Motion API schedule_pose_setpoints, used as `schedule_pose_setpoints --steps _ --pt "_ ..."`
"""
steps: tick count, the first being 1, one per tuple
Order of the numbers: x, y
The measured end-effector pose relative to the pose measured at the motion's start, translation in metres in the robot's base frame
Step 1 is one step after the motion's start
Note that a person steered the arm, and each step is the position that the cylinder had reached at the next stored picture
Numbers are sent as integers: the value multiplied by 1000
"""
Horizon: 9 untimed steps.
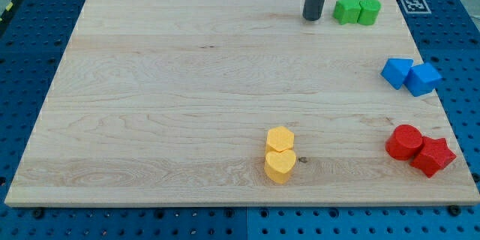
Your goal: Push the green circle and the green star to the top center
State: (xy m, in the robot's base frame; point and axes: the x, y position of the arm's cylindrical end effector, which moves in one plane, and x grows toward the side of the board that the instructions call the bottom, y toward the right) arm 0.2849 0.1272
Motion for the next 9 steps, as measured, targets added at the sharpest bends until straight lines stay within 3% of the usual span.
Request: schedule_pose_setpoints --steps 3,5,9 --pt "45 23" --pt "37 168" --pt "16 178"
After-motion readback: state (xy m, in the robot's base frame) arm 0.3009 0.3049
